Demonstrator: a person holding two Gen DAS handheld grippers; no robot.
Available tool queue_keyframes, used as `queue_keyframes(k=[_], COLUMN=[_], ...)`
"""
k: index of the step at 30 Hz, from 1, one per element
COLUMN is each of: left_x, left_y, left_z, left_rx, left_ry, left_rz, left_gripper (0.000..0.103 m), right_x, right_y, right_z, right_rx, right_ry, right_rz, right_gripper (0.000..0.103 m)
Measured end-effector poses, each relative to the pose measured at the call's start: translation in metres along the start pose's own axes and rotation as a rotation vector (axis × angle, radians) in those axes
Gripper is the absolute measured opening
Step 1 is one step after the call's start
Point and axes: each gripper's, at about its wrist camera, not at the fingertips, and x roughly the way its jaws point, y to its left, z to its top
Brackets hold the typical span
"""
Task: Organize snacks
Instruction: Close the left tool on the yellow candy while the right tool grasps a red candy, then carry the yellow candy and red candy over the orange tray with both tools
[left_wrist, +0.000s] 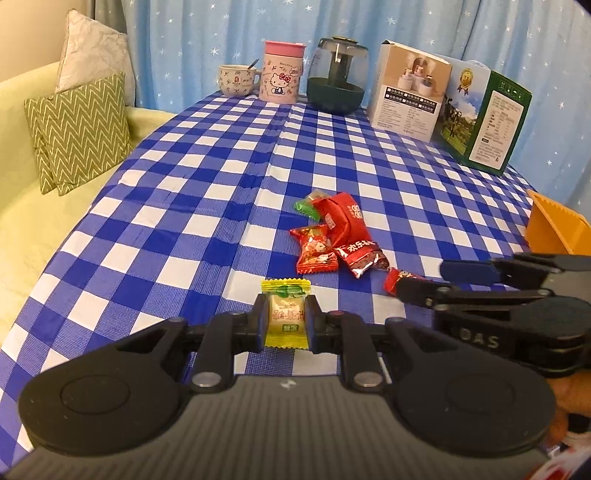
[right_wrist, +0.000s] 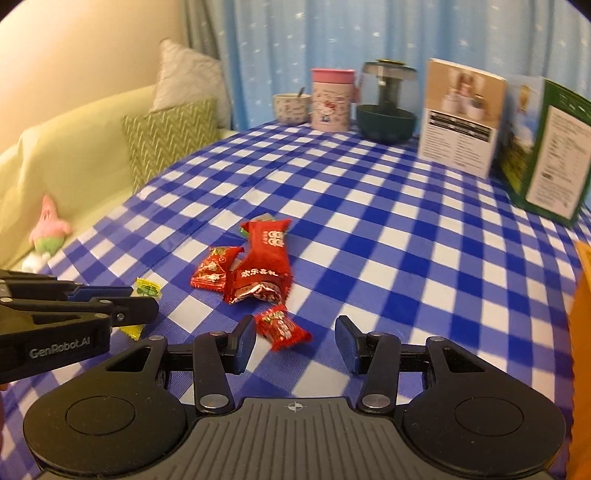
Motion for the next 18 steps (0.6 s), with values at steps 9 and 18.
queue_keyframes(k=[9, 18], left_x=[0.002, -0.008], left_y=[0.004, -0.006], left_z=[-0.001, 0.001], left_rx=[-0.014, 0.017], left_ry=[0.004, -0.003], left_rz=[-0.008, -0.023], left_gripper=[0.018, 0.018], right_x=[0.02, -0.004], right_y=[0.006, 0.006], right_z=[0.0, -0.007], right_rx=[-0.073, -0.006], right_ry=[0.025, 0.014], right_rz=[0.012, -0.003], right_gripper=[0.025, 0.019])
